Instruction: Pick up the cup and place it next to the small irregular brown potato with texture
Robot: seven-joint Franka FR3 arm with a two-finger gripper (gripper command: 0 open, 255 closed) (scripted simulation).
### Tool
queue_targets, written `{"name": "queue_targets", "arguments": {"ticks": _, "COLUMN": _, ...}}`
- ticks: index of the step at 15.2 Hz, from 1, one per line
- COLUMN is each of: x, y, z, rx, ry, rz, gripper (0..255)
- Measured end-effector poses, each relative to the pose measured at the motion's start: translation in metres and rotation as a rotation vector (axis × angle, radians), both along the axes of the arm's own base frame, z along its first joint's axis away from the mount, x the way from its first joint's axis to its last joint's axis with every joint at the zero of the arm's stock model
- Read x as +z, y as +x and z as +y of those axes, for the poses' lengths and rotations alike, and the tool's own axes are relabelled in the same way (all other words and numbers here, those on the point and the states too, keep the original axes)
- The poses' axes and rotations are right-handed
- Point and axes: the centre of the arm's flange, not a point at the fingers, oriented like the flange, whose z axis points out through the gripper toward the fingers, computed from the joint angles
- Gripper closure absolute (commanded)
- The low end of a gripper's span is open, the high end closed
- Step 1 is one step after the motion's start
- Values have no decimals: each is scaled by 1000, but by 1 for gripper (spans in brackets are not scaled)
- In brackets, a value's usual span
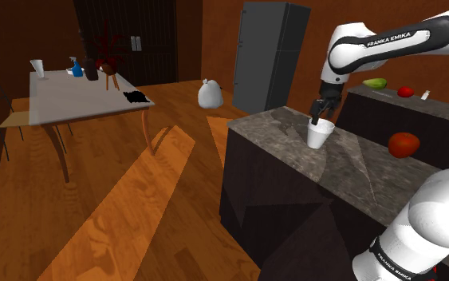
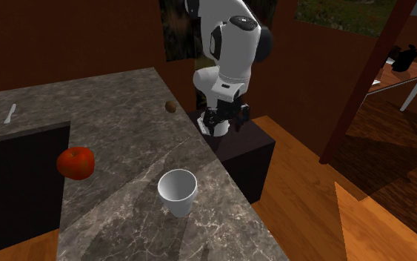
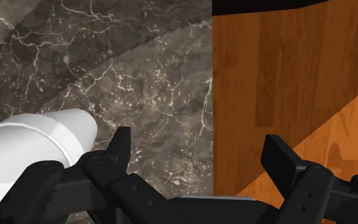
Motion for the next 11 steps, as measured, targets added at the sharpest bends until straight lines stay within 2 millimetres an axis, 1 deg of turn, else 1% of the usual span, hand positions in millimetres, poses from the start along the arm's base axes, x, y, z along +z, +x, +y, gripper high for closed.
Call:
{"name": "queue_targets", "arguments": {"ticks": 3, "x": -17, "y": 17, "z": -31, "rx": 0, "ry": -9, "rz": -7, "gripper": 0}}
{"name": "queue_targets", "arguments": {"ticks": 7, "x": -39, "y": 33, "z": -71, "rx": -1, "ry": -20, "rz": -14, "gripper": 0}}
{"name": "queue_targets", "arguments": {"ticks": 9, "x": -52, "y": 46, "z": -94, "rx": -2, "ry": -27, "rz": -18, "gripper": 0}}
{"name": "queue_targets", "arguments": {"ticks": 11, "x": -60, "y": 56, "z": -114, "rx": -1, "ry": -33, "rz": -23, "gripper": 0}}
